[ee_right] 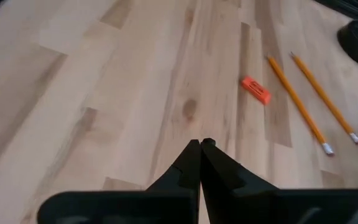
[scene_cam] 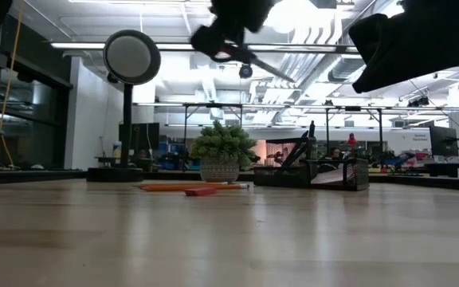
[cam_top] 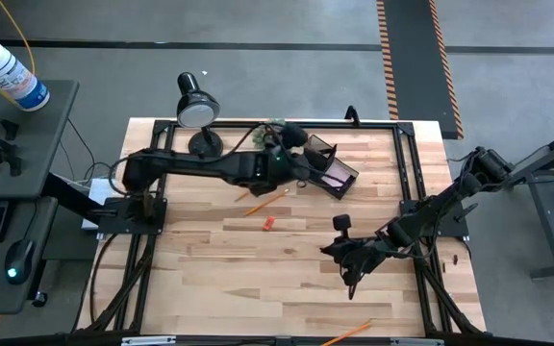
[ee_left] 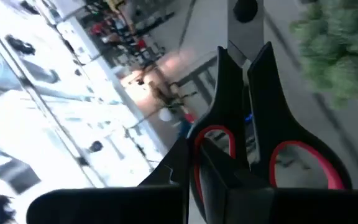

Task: Pick and place office supplies into organizer
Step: Put the black scissors into the black desk organizer

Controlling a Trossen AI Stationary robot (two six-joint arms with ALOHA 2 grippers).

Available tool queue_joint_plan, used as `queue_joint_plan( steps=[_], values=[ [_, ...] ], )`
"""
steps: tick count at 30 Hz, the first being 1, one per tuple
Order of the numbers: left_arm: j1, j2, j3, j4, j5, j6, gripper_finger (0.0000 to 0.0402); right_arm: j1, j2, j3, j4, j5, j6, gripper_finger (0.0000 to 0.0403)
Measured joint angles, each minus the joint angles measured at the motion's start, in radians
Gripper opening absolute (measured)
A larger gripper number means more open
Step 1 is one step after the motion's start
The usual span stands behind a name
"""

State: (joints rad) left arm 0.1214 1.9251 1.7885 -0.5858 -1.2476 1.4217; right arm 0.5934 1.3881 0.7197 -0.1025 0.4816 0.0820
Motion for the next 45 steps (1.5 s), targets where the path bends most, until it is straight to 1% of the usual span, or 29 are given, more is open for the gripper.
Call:
queue_joint_plan(
  steps=[1, 6, 8, 11, 12, 17, 21, 25, 31, 41, 45],
  values=[
    [0.005, 0.02, 0.002, 0.064, 0.0, 0.06, 0.0, 0.0, 0.0, 0.0, 0.005, -0.012, 0.0, 0.0],
    [0.046, 0.112, 0.002, 0.231, -0.003, 0.303, 0.0, 0.001, 0.0, 0.001, 0.011, -0.051, 0.004, 0.0],
    [0.073, 0.139, 0.0, 0.249, -0.004, 0.372, 0.0, 0.001, 0.0, 0.001, 0.012, -0.069, 0.026, 0.0],
    [0.106, 0.187, 0.001, 0.329, -0.021, 0.441, 0.0, 0.001, 0.0, 0.001, 0.011, -0.089, 0.05, 0.0],
    [0.12, 0.194, -0.001, 0.338, -0.024, 0.46, 0.0, 0.001, 0.0, 0.001, 0.011, -0.101, 0.05, 0.0],
    [0.165, 0.215, 0.001, 0.481, -0.027, 0.542, 0.0, 0.001, 0.0, 0.001, 0.012, -0.14, 0.051, 0.0],
    [0.187, 0.218, 0.001, 0.522, 0.007, 0.572, 0.0, 0.001, 0.0, 0.001, 0.012, -0.141, 0.05, 0.0],
    [0.193, 0.219, 0.001, 0.524, 0.044, 0.596, 0.0, 0.001, 0.0, 0.001, 0.012, -0.135, 0.049, 0.0],
    [0.187, 0.239, 0.001, 0.535, 0.1, 0.699, 0.0, 0.001, 0.0, 0.001, 0.018, -0.116, 0.049, 0.0],
    [0.186, 0.319, 0.002, 0.545, 0.173, 0.816, 0.0, 0.001, 0.0, 0.001, 0.034, -0.118, 0.05, 0.0],
    [0.185, 0.343, 0.002, 0.546, 0.189, 0.83, 0.0, 0.001, 0.0, 0.001, 0.033, -0.118, 0.051, 0.0]
  ],
)
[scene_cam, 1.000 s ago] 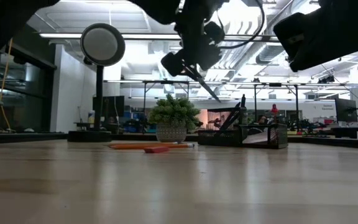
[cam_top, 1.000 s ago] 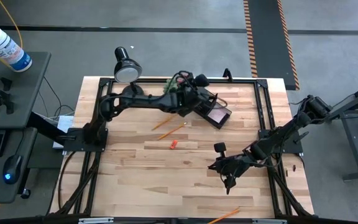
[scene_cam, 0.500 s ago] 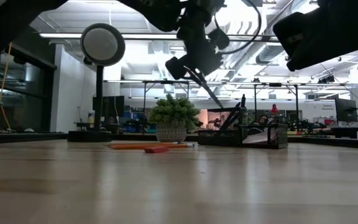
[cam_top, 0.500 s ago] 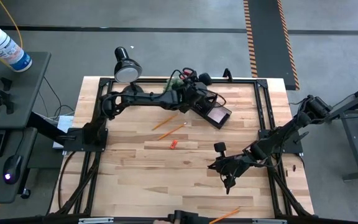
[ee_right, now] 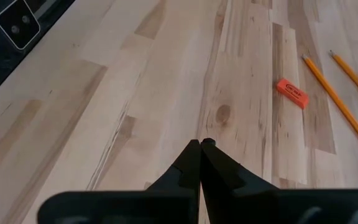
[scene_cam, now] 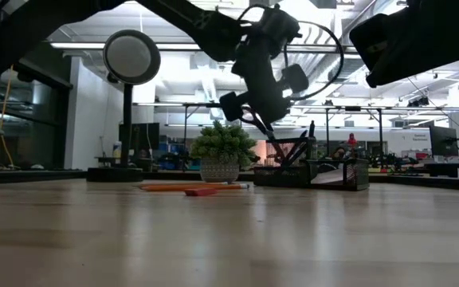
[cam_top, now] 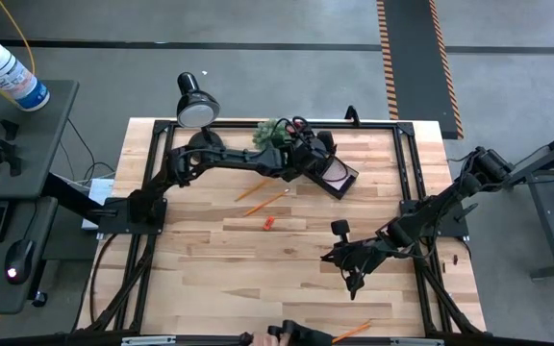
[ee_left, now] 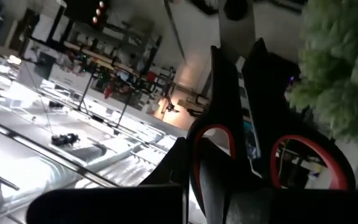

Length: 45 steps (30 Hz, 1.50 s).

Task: Pick and place office supplies into organizer
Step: Put the black scissors into the black desk organizer

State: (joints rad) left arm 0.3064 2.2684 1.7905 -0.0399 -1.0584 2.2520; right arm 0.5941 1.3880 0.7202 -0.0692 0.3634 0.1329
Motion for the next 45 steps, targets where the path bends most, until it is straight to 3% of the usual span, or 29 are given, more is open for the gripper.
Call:
queue_joint_plan(
  steps=[11, 20, 28, 45],
  values=[
    [0.0, 0.006, 0.0, -0.004, 0.019, 0.004, 0.0012, 0.0, 0.0, 0.0, 0.0, 0.0, -0.001, 0.0],
    [-0.013, 0.006, 0.0, -0.008, 0.01, 0.009, 0.0099, 0.0, 0.0, 0.0, 0.0, 0.0, -0.002, 0.0],
    [-0.031, 0.006, 0.0, -0.006, -0.106, 0.029, 0.0154, 0.0, 0.0, 0.0, 0.0, 0.003, -0.002, 0.0],
    [-0.032, 0.005, 0.0, -0.006, -0.109, 0.054, 0.0163, 0.0, 0.0, 0.0, 0.0, -0.003, 0.019, 0.0]
  ],
)
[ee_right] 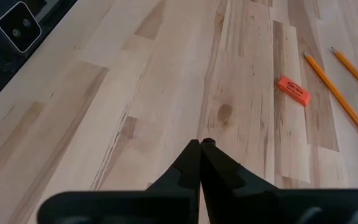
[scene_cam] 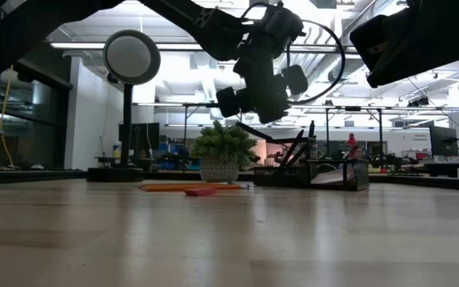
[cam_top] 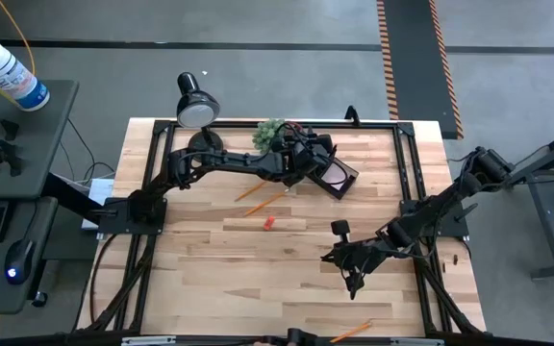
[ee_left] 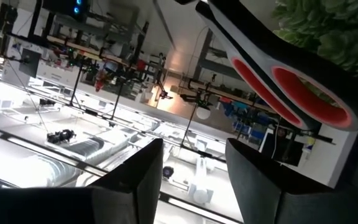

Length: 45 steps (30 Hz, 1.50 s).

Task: Pick and place office supplies into organizer
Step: Put the black scissors into the black desk organizer

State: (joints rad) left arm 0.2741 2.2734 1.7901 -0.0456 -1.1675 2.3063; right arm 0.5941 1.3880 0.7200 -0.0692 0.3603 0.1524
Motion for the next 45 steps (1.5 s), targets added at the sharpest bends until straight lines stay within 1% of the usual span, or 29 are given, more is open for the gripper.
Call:
queue_joint_plan(
  steps=[5, 8, 12, 17, 18, 19, 21, 24, 26, 28, 31, 33, 35, 37, 38, 39, 42, 45],
  values=[
    [0.0, -0.001, 0.0, 0.0, 0.016, 0.001, 0.0162, 0.0, 0.0, 0.0, 0.0, 0.002, -0.003, 0.0],
    [0.0, -0.001, 0.0, 0.0, 0.016, 0.001, 0.0148, 0.0, 0.0, 0.0, 0.0, 0.004, -0.003, 0.0],
    [0.0, -0.001, 0.0, 0.0, 0.015, 0.001, 0.0103, 0.0, 0.0, 0.0, 0.0, 0.004, -0.003, 0.0],
    [0.0, -0.001, 0.0, 0.0, -0.006, 0.001, 0.0018, 0.0, 0.0, 0.0, 0.0, 0.004, -0.003, 0.0],
    [0.0, -0.001, 0.0, 0.0, -0.01, 0.001, 0.001, 0.0, 0.0, 0.0, 0.0, 0.004, -0.003, 0.0],
    [0.0, -0.001, 0.0, 0.001, -0.013, 0.001, 0.0007, 0.0, 0.0, 0.0, 0.0, 0.004, -0.003, 0.0],
    [0.0, -0.001, 0.0, 0.02, -0.03, 0.001, 0.0019, 0.0, 0.0, 0.0, 0.0, 0.004, -0.003, 0.0],
    [0.0, -0.002, 0.0, 0.093, -0.066, -0.015, 0.0038, 0.0, 0.0, 0.0, 0.0, 0.004, -0.003, 0.0],
    [-0.006, -0.014, 0.0, 0.104, -0.063, -0.091, 0.0045, 0.0, 0.0, 0.0, 0.0, 0.003, -0.003, 0.0],
    [-0.013, -0.051, -0.001, 0.072, -0.03, -0.224, 0.0048, 0.0, 0.0, 0.0, 0.0, 0.003, 0.001, 0.0],
    [-0.029, -0.122, 0.001, -0.013, 0.01, -0.49, 0.0048, 0.0, 0.0, 0.0, -0.002, 0.003, 0.002, 0.0],
    [-0.037, -0.167, 0.002, -0.145, 0.06, -0.703, 0.0046, 0.0, 0.0, 0.0, -0.007, 0.001, 0.002, 0.0],
    [-0.04, -0.211, 0.001, -0.319, 0.189, -0.9, 0.0045, 0.0, 0.0, 0.0, -0.009, 0.0, 0.002, 0.0],
    [-0.035, -0.243, 0.001, -0.456, 0.345, -1.031, 0.0045, 0.0, 0.0, 0.0, -0.013, -0.002, 0.001, 0.0],
    [-0.028, -0.252, 0.001, -0.492, 0.401, -1.073, 0.0045, 0.0, 0.0, 0.0, -0.012, -0.003, 0.001, 0.0],
    [-0.023, -0.256, 0.001, -0.524, 0.429, -1.101, 0.0045, 0.0, 0.0, 0.0, -0.013, -0.004, 0.001, 0.0],
    [-0.004, -0.256, 0.0, -0.546, 0.441, -1.105, 0.0046, 0.0, 0.0, 0.0, -0.015, -0.004, -0.001, 0.0],
    [0.012, -0.257, 0.0, -0.548, 0.488, -1.08, 0.0055, 0.0, 0.0, 0.0, -0.016, -0.004, -0.003, 0.0]
  ],
)
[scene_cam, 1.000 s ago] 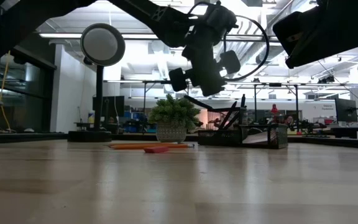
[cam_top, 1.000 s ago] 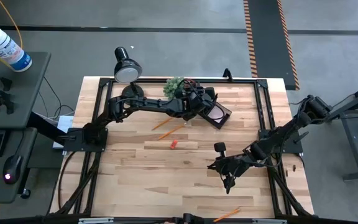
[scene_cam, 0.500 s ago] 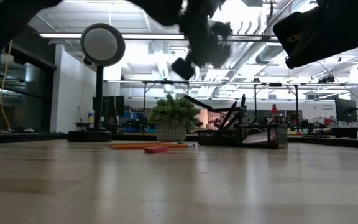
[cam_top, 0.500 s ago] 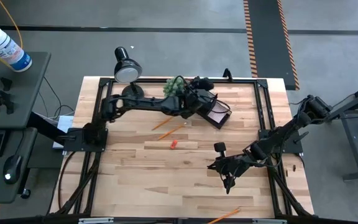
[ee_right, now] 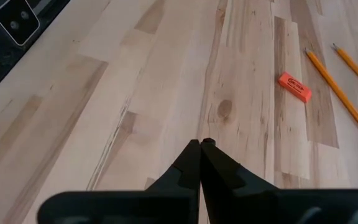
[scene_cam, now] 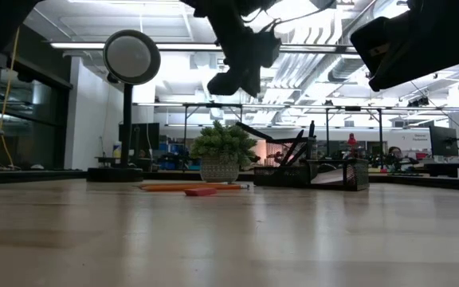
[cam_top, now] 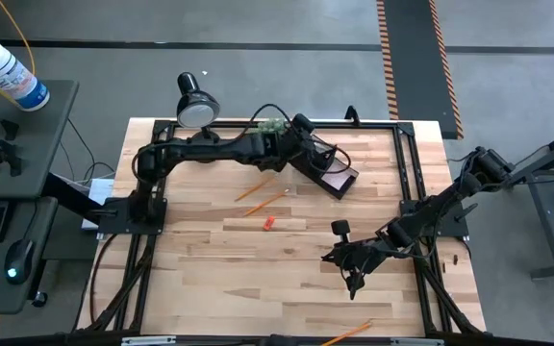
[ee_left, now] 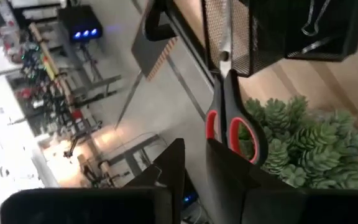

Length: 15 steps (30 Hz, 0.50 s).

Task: Pick and place office supplies into organizer
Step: Put the black scissors into the black desk organizer

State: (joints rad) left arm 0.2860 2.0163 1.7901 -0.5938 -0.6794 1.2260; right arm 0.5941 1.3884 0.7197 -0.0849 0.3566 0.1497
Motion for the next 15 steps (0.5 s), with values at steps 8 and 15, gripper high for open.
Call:
queue_joint_plan(
  steps=[8, 15],
  values=[
    [0.028, 0.0, 0.0, -0.005, 0.134, 0.041, 0.0125, 0.0, 0.0, 0.0, 0.0, 0.0, 0.0, 0.0],
    [0.037, 0.036, 0.002, 0.039, 0.06, 0.052, 0.0197, 0.0, 0.0, 0.0, 0.001, 0.011, 0.0, 0.0]
  ],
)
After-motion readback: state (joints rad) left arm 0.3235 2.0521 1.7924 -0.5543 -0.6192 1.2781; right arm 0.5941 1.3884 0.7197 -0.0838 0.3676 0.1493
